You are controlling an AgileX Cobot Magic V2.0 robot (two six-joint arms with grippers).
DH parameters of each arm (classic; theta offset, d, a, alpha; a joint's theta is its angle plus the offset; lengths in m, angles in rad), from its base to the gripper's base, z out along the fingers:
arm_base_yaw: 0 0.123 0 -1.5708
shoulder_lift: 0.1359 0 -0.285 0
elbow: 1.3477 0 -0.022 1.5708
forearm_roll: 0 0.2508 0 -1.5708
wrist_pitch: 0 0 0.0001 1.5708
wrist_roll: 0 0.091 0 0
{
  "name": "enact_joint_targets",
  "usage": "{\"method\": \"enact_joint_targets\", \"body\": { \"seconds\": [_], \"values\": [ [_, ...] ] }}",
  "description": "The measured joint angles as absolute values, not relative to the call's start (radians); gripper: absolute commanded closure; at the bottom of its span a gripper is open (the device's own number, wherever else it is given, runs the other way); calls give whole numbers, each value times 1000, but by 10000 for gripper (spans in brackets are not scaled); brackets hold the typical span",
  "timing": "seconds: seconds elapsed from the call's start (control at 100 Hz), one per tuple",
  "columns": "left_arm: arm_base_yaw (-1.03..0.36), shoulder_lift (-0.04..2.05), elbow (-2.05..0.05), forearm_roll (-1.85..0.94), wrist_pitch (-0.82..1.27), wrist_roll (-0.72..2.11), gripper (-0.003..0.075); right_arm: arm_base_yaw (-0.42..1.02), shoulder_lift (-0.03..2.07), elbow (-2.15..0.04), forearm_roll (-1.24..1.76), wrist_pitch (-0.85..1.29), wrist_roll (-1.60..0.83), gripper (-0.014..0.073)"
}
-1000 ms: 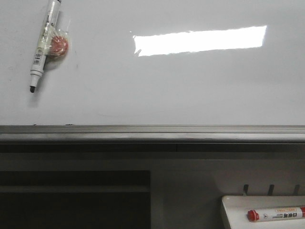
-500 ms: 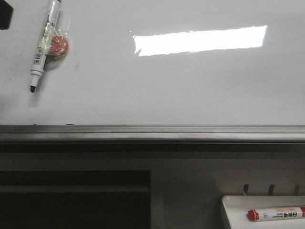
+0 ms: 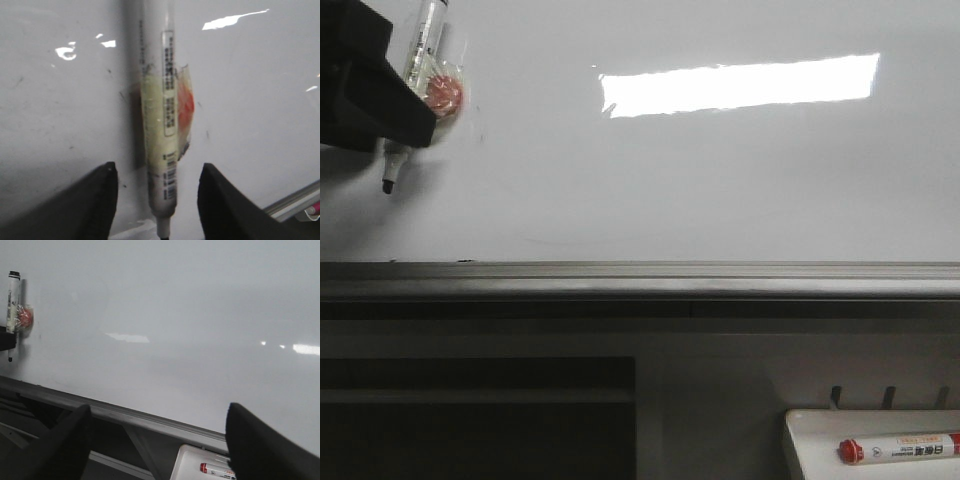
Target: Write number 2 on whiteboard
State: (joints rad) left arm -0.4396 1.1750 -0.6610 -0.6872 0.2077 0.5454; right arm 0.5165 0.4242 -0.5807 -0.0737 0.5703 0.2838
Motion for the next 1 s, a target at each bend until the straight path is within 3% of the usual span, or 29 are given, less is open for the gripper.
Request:
{"method": "enact_joint_targets", "body": {
  "seconds": [0.11, 0.22, 0.4, 0.57, 0.77, 1.0],
  "values": [
    [-442, 1207, -664, -691, 203, 545, 585, 517, 424, -581, -71, 569, 284, 99],
    [-444, 1222, -667, -693, 203, 545, 740, 517, 424, -581, -69, 552, 284, 99],
    [-446, 1213, -667, -693, 212, 548, 741, 538, 425, -585, -18, 503, 255, 119],
    [-501, 1111, -673, -682, 337, 732, 741, 668, 490, -641, 154, 511, -61, 133],
    [-654, 920, -686, -669, 563, 1121, 741, 879, 734, -783, 206, 552, -325, 132],
    [-710, 769, -686, -644, 600, 1200, 741, 1017, 978, -938, 208, 509, -368, 132]
  ]
}}
